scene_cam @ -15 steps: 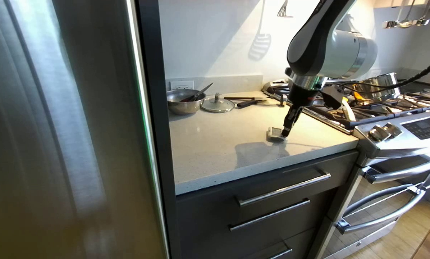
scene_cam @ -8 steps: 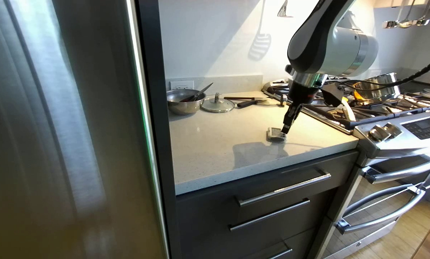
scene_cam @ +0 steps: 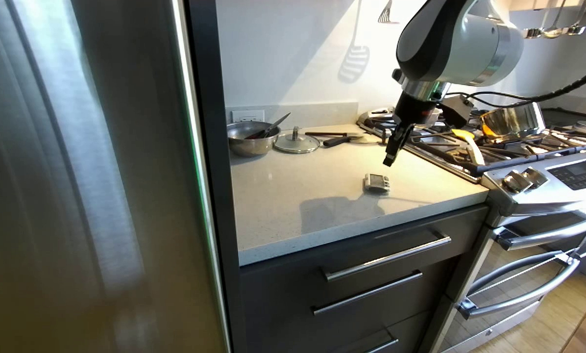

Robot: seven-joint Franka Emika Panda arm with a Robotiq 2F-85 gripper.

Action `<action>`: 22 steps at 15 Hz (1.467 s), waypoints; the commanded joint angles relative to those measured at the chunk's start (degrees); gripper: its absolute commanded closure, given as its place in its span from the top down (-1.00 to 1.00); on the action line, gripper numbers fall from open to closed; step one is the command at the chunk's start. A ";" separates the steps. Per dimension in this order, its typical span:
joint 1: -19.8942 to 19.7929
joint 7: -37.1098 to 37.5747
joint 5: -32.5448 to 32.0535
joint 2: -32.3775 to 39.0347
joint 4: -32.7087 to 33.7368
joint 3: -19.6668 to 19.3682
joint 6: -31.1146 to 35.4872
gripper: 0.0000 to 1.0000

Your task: Press the remote

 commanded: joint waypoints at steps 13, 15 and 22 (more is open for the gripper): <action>5.85 0.28 -8.13 -12.35 -2.21 -6.02 -13.57 1.00; 6.94 0.76 -10.33 -14.17 -2.17 -6.89 -16.01 1.00; 9.85 1.40 -15.24 -19.42 -2.07 -8.85 -23.59 1.00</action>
